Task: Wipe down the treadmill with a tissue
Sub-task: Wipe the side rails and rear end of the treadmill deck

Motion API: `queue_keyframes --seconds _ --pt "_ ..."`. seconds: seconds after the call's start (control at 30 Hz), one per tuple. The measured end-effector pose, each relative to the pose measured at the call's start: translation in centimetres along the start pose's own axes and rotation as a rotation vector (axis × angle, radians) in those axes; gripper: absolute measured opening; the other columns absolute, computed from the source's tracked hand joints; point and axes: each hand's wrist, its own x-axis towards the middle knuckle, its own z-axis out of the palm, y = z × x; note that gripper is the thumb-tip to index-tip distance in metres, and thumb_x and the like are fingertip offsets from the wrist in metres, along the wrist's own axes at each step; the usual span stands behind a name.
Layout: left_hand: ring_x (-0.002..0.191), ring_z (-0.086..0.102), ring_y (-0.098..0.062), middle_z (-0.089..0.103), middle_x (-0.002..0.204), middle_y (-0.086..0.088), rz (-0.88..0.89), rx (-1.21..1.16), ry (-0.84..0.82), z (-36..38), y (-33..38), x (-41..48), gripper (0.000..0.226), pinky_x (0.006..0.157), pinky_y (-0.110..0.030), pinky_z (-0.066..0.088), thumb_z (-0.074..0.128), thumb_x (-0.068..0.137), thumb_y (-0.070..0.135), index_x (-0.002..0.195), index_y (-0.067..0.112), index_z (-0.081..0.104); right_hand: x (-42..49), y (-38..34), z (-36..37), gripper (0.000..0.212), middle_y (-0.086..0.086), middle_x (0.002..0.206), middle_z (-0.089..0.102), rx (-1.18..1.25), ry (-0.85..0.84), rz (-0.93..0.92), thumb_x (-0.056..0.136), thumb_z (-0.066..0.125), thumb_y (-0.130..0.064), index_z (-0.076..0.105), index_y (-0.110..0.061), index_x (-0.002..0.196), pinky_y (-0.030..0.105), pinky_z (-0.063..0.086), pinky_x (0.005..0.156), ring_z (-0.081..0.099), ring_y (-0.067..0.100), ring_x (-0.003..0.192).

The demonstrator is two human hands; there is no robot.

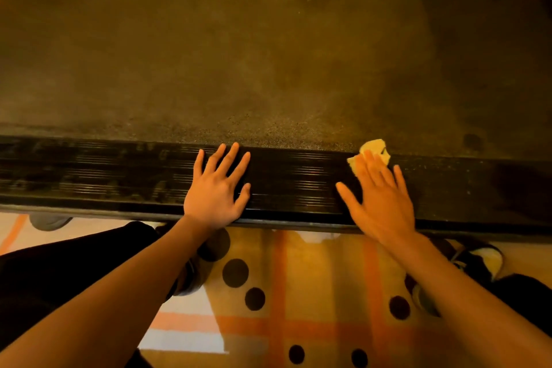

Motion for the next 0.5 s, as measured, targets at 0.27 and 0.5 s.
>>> queue_keyframes --seconds 0.27,0.5 --pt "0.156 0.025 -0.035 0.032 0.167 -0.01 -0.01 0.001 -0.008 -0.2 0.0 0.0 0.065 0.124 -0.064 0.015 0.032 0.104 0.054 0.16 0.022 0.038 1.4 -13.0 0.9 0.095 0.004 0.174 0.003 0.129 -0.038 -0.153 0.092 -0.003 -0.076 0.016 -0.018 0.165 0.044 -0.01 0.129 -0.011 0.02 0.16" --pt "0.155 0.024 -0.036 0.033 0.167 -0.01 -0.009 -0.004 -0.002 -0.1 0.1 0.0 0.065 0.124 -0.064 0.014 0.032 0.103 0.053 0.16 0.021 0.038 1.1 1.2 -0.7 0.104 0.004 0.174 0.007 -0.001 -0.006 0.078 0.087 -0.012 -0.083 0.011 -0.02 0.166 0.048 0.0 0.13 0.0 0.019 0.16"
